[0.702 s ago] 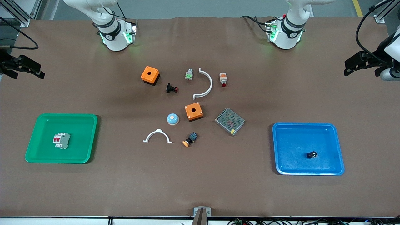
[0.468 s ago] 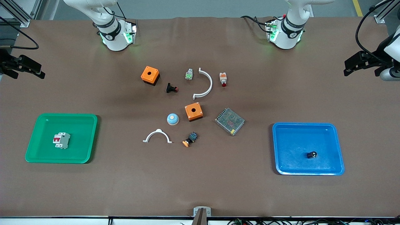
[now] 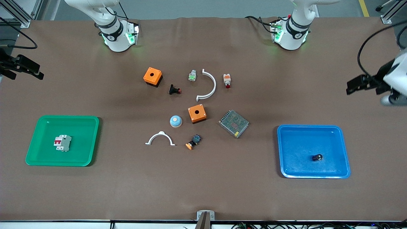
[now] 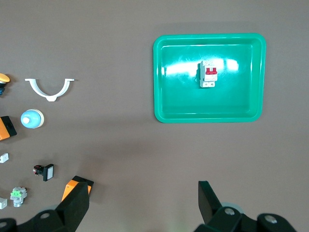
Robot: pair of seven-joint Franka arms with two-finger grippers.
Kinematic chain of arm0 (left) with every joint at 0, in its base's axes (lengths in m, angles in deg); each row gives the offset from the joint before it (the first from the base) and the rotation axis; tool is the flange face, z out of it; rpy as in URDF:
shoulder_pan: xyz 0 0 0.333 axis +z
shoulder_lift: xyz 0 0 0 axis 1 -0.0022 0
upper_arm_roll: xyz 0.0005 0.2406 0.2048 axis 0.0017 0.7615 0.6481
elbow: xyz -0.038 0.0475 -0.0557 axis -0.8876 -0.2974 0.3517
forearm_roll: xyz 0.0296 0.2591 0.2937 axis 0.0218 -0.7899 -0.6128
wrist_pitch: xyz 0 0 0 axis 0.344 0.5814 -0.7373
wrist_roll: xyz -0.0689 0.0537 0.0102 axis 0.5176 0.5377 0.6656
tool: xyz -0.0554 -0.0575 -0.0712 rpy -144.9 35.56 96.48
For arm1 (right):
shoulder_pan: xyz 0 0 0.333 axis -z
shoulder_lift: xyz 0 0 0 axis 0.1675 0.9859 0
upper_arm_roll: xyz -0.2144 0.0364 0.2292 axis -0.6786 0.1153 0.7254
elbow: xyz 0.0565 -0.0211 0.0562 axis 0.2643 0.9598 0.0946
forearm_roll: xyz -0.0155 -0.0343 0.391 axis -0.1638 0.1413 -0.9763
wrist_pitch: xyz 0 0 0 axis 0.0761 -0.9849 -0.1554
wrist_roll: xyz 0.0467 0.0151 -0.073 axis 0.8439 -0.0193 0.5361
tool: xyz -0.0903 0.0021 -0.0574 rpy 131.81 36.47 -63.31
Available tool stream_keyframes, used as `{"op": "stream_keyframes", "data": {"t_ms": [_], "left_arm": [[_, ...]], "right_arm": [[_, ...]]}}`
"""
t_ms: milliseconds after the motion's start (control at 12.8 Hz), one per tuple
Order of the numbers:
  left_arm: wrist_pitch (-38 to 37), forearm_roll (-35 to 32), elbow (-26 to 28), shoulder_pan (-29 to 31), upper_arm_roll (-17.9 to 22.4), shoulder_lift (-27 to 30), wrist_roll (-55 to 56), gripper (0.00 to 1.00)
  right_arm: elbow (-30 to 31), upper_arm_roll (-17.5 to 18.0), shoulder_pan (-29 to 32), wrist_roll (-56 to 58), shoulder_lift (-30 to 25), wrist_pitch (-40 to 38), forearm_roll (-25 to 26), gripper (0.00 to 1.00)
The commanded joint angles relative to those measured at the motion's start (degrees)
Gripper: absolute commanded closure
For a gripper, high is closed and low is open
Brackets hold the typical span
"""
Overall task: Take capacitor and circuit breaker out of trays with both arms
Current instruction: 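Reach the right gripper to the breaker while the left gripper reaches the capacitor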
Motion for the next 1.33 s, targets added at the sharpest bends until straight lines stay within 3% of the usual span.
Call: {"op": "stream_keyframes", "data": {"t_ms": [0,156,312,468,858,1248], "left_arm": [[3.5,-0.7,-2.6,0.1,0.0,-6.3,-0.6,0.00],[8.9,-0.7,-2.5,0.4,0.0,-9.9,-0.7,0.00],[12.7,-1.5,-2.5,0.6,0.1,-13.9,-1.9,0.00],[17.3,-3.6,-2.5,0.7,-0.1,-18.6,-2.4,0.00],[29.4,0.3,-2.5,2.5,-0.1,-30.2,0.6,0.01],[35.8,0.2,-2.6,3.5,0.0,-35.7,2.6,0.12]], "right_arm": [[-1.5,-0.2,1.0,0.1,5.3,-0.6,0.3,0.00],[-2.0,-0.3,2.6,0.7,9.6,0.8,-0.5,0.00],[-2.0,-0.4,3.7,0.8,14.6,7.1,0.4,0.00],[-1.4,-0.4,6.8,2.8,19.5,14.6,0.5,0.00],[-1.7,-0.2,14.5,13.0,35.7,36.4,-0.6,0.00],[-1.9,0.4,15.3,16.2,42.1,41.9,-3.0,0.00]]}}
